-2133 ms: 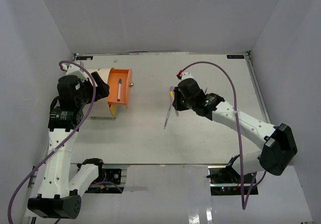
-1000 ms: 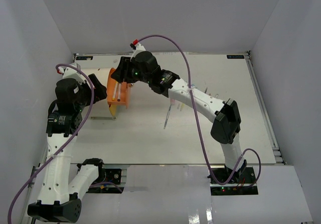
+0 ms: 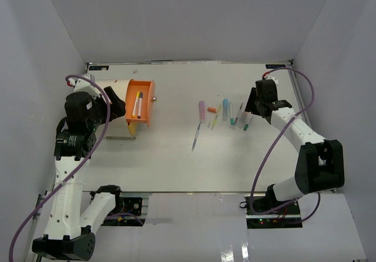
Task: Sort the stationery into containers
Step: Pick up the pen from the center of the board, then place the pen in the drawer, then pick up the pen from the center of the board, then place the pen in the drawer, then close the drawer in the storage box.
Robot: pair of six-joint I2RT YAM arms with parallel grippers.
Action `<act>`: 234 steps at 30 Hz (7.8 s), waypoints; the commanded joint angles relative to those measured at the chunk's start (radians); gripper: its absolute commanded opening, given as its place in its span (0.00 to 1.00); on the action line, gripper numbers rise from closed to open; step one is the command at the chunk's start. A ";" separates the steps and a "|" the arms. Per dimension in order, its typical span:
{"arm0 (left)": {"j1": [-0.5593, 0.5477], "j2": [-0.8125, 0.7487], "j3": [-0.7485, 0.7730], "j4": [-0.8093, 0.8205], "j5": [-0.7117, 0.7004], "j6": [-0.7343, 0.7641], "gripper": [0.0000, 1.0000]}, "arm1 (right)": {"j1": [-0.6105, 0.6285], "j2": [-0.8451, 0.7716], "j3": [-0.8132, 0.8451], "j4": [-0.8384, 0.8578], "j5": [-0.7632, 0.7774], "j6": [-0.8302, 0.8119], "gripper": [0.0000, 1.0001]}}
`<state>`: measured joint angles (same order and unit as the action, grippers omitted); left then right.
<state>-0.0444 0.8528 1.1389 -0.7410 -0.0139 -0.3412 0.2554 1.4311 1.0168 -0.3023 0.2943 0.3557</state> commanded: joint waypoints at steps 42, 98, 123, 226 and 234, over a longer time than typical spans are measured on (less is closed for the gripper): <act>-0.017 -0.014 0.024 -0.015 0.012 0.004 0.98 | -0.110 0.063 0.003 0.066 -0.118 0.088 0.08; -0.018 -0.067 -0.037 -0.018 0.012 0.004 0.98 | 0.494 0.188 0.592 0.098 0.022 -0.053 0.57; -0.017 -0.046 -0.036 -0.031 0.008 0.010 0.98 | 0.094 0.446 0.325 0.006 -0.063 -0.170 0.38; -0.018 0.149 0.033 0.271 -0.159 0.056 0.98 | 0.387 0.204 0.385 0.424 -0.846 -0.333 0.68; -0.018 0.189 -0.044 0.477 -0.233 0.175 0.98 | 0.390 0.356 0.437 0.485 -1.013 -0.414 0.69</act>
<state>-0.0566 1.0504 1.1233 -0.3851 -0.1974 -0.2359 0.6456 1.7481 1.4071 0.1078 -0.6064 0.0059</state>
